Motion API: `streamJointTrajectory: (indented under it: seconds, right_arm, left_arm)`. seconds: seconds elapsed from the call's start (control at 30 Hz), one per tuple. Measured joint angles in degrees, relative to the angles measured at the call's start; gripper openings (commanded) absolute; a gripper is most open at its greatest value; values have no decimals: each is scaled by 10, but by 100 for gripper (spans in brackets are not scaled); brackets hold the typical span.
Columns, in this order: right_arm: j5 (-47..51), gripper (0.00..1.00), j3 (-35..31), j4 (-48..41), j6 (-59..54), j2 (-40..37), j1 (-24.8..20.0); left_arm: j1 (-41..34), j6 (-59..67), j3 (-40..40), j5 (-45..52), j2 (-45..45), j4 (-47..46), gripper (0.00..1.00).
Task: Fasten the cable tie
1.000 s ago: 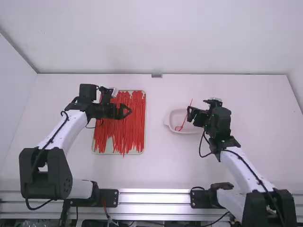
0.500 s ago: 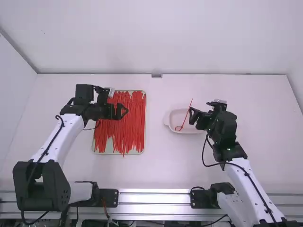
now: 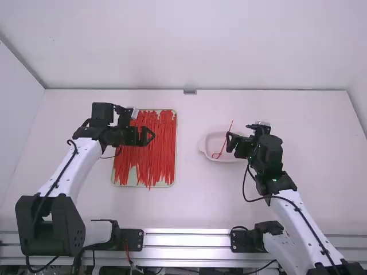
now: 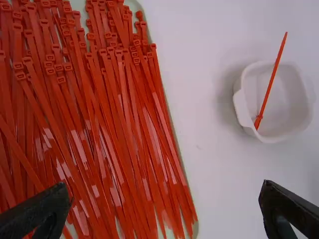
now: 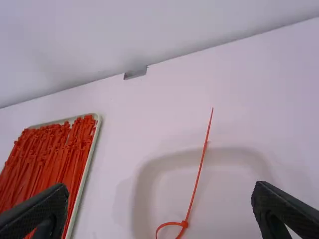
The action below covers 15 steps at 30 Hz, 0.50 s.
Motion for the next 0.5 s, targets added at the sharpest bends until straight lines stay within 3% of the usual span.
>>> streamJointTrajectory:
  seconds: [0.3, 0.5]
  right_arm:
    - [2, 96, 0, -12, 3, 0, -1]
    - [28, 88, -37, -53, -19, -32, -38]
  left_arm:
    - [0, 0, 0, -2, 0, 2, 97]
    - [-22, 1, -22, -31, -32, 42, 90]
